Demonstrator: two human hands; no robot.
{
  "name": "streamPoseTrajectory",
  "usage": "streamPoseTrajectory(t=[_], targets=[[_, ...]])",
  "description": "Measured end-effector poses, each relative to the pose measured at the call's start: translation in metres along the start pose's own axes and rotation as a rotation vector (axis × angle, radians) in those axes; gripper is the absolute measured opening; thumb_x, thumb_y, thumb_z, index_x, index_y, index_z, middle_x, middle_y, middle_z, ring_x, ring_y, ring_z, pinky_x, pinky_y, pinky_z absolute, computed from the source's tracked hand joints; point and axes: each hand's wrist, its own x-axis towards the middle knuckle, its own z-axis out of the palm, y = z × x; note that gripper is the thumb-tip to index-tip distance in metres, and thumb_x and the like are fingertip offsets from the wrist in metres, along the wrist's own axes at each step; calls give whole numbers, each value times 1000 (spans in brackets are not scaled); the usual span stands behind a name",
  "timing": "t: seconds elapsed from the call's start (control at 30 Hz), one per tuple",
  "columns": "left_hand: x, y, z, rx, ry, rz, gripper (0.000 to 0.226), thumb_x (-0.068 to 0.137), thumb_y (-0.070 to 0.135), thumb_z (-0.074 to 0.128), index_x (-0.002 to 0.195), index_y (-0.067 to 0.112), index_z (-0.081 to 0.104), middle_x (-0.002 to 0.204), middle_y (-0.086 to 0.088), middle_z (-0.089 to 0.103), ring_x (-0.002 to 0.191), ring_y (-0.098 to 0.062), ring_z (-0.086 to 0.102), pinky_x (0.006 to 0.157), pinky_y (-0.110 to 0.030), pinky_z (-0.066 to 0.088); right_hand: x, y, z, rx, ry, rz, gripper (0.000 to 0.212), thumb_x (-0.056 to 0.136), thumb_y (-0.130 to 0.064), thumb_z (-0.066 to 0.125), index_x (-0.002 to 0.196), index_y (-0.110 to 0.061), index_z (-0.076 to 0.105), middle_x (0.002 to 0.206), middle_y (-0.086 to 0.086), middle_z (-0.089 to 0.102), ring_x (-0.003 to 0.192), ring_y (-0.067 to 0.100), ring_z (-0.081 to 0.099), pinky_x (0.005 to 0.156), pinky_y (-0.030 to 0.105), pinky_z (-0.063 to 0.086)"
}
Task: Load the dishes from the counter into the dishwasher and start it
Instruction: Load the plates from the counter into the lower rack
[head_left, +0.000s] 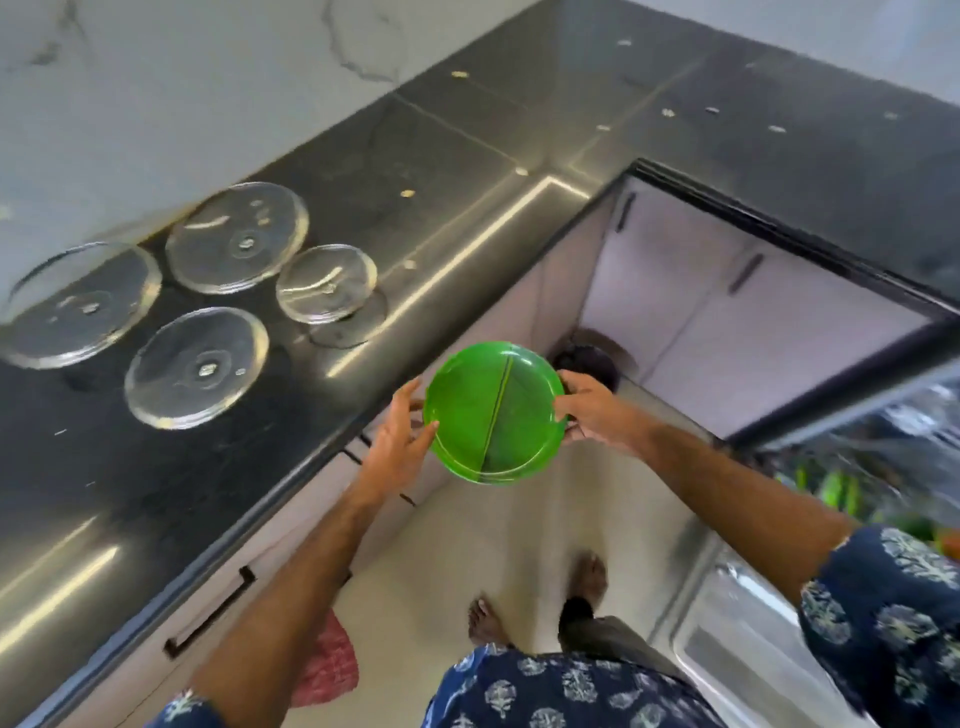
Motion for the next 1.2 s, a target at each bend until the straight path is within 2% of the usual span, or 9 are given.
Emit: streamPoseTrajectory(t=[0.17, 0.4, 0.47, 0.57, 0.67, 0.8, 0.93, 1.07, 1.2], targets=[[17, 69, 99, -143, -357, 82, 50, 97, -14, 45, 138, 13, 37, 115, -3, 58, 91, -2, 63, 72, -17, 55, -99, 64, -68, 224, 172, 83, 48, 62, 5, 53, 107, -10, 64, 82, 3, 70, 71, 16, 69, 54, 28, 57], [-13, 143, 271, 92, -720, 211, 51, 98, -3, 52, 145, 10, 38, 129, -14, 55, 86, -31, 60, 75, -48, 55, -231, 200, -149, 539, 419, 185, 39, 85, 12, 44, 111, -12, 60, 92, 9, 74, 79, 23, 73, 67, 41, 63], [-34, 161, 333, 176, -812, 256, 52, 98, 1, 55, 147, 8, 38, 129, -15, 56, 84, -26, 61, 77, -40, 52, -269, 253, -173, 536, 517, 201, 42, 85, 11, 44, 110, -18, 61, 98, 11, 71, 87, 27, 69, 80, 46, 58], [-72, 184, 430, 268, -919, 298, 51, 99, 4, 55, 147, 5, 39, 132, -13, 56, 99, -23, 62, 91, -33, 49, -326, 330, -209, 551, 648, 262, 38, 85, 8, 46, 104, -20, 62, 91, 7, 68, 76, 22, 66, 63, 35, 58], [-111, 200, 509, 312, -965, 304, 44, 99, 6, 56, 142, 5, 45, 128, -10, 56, 100, -18, 57, 86, -17, 40, -364, 397, -239, 573, 781, 264, 44, 76, 9, 53, 119, -1, 59, 97, 14, 60, 78, 28, 58, 67, 33, 48], [-176, 217, 634, 254, -1127, 153, 38, 103, 12, 53, 139, 5, 46, 122, -12, 57, 107, -20, 57, 85, -21, 43, -414, 495, -280, 456, 874, 349, 39, 84, 3, 53, 121, -7, 58, 106, 14, 65, 95, 27, 62, 77, 34, 51], [-214, 227, 739, 196, -1171, 1, 36, 105, 22, 49, 139, 14, 42, 125, -10, 59, 111, -21, 61, 87, -31, 49, -428, 562, -316, 445, 954, 353, 28, 86, -2, 50, 111, -14, 55, 100, 9, 63, 84, 18, 59, 60, 22, 46], [-226, 232, 823, 140, -1189, -117, 49, 105, 22, 46, 150, 8, 30, 130, -9, 49, 115, -24, 55, 84, -26, 49, -421, 602, -350, 476, 1038, 315, 36, 89, -3, 47, 123, -13, 53, 107, 13, 65, 96, 28, 62, 82, 34, 50], [-221, 233, 891, 56, -1191, -210, 49, 107, 29, 42, 152, 17, 27, 125, 4, 48, 110, -15, 55, 77, -25, 47, -401, 632, -380, 380, 1109, 272, 31, 91, -9, 50, 121, -16, 49, 84, -4, 57, 75, 17, 55, 64, 27, 37]])
